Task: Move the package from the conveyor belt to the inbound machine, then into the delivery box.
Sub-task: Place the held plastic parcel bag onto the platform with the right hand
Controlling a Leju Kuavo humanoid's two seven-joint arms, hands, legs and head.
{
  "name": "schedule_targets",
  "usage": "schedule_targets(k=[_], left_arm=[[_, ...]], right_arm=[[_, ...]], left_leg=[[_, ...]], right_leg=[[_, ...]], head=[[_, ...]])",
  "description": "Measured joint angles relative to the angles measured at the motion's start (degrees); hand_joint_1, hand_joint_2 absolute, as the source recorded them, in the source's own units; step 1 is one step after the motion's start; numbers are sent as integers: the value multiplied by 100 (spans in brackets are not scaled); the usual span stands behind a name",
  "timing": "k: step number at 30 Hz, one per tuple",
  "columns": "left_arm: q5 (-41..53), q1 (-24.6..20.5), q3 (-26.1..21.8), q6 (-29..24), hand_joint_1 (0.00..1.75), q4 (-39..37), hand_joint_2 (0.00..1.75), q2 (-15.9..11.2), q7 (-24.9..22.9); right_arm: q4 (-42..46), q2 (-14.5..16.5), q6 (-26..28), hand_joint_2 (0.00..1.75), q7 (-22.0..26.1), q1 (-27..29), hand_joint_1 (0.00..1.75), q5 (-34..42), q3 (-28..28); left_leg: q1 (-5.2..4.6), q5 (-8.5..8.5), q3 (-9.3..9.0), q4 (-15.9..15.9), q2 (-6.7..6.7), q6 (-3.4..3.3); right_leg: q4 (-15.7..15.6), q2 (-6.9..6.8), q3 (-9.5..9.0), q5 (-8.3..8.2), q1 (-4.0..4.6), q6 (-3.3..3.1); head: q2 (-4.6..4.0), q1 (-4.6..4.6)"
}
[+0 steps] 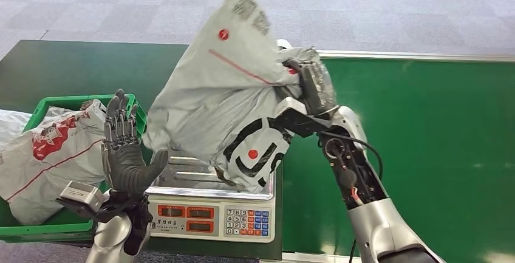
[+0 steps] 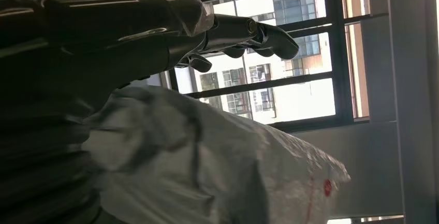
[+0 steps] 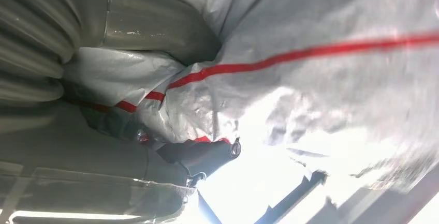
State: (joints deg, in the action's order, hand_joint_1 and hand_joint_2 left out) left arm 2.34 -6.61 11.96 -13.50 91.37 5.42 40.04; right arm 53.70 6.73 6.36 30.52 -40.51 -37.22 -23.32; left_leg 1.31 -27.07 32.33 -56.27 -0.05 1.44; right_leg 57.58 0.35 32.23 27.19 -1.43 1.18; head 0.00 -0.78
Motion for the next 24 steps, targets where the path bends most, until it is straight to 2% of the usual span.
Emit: schedule_targets(k=[7,12,17,19,24], left_arm=[[-17,-70,-3,28,0,-165,175,15,0],[-13,-110,-5,46,0,-258,175,28,0],[30,-117,-7,134,0,-326,175,66,0],[39,-124,-8,139,0,-354,175,79,0],[47,-129,-20,123,0,-410,175,88,0]], right_arm=[[-1400,462,-85,175,83,-468,175,-215,-741],[-1971,607,-400,175,-100,-685,175,-116,-963],[-2387,654,-950,175,-308,-749,175,267,-1011],[-2497,667,-1155,175,-437,-757,175,420,-1007],[-2741,719,-1548,175,-1107,-787,175,811,-933]], left_leg=[[0,0,12,0,-16,0],[-1,0,12,-1,-19,0],[-1,0,11,-1,-20,0],[-1,0,11,-1,-19,0],[-1,0,12,-1,-20,0]], right_leg=[[-1,-12,6,1,0,1],[-2,-13,6,1,-1,1],[-2,-13,6,1,-1,1],[-2,-12,6,1,-1,1],[-2,-12,7,1,-1,1]], head=[[0,2],[0,2],[0,1],[0,1],[0,1]])
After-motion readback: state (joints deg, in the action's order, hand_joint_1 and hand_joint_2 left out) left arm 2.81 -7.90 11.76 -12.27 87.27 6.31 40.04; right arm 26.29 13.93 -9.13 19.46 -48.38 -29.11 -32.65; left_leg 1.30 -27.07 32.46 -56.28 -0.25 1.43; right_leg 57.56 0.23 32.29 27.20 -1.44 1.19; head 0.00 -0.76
